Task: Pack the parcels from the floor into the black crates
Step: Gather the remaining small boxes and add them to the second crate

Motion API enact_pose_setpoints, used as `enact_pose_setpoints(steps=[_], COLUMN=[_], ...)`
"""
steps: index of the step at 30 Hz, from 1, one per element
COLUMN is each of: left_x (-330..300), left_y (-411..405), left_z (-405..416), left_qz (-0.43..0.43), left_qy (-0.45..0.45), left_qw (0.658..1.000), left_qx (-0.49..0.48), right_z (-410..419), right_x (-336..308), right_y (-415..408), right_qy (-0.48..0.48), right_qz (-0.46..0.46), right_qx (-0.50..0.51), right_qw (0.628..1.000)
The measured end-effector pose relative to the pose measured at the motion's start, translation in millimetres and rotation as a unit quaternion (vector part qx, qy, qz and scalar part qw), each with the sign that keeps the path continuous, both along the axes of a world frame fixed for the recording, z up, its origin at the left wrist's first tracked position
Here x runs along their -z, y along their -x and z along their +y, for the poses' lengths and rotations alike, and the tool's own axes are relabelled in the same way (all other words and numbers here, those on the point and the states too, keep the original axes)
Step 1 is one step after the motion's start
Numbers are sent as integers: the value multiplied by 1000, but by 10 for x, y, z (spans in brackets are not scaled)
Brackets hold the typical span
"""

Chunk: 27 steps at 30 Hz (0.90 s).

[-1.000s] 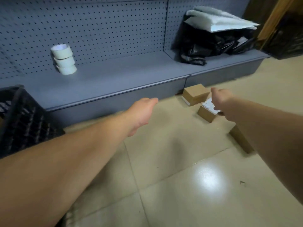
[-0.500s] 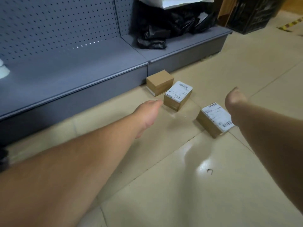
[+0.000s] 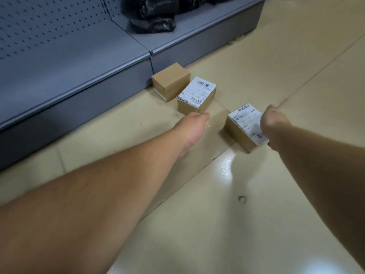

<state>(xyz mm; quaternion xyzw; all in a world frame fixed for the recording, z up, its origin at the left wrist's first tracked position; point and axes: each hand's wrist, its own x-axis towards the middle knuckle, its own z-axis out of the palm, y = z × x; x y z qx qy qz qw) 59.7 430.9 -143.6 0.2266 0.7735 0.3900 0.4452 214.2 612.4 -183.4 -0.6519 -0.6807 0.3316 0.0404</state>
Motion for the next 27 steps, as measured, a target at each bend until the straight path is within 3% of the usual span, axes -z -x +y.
enact_pose_setpoints(steps=[5, 11, 21, 27], left_x=[144, 343, 354, 157], left_y=[-10, -58, -2, 178], left_z=[80, 25, -175, -434], left_qz=[-9, -21, -93, -93], left_qy=[2, 9, 33, 5], left_qw=[1000, 999, 990, 988], left_qx=[-10, -40, -97, -122], right_z=[-150, -350, -554, -681], right_x=[-10, -50, -160, -339], right_y=[110, 274, 462, 612], right_qy=[-10, 50, 170, 195], right_qz=[-15, 98, 163, 214], right_qx=[-35, -63, 53, 50], right_qw=[999, 992, 971, 956])
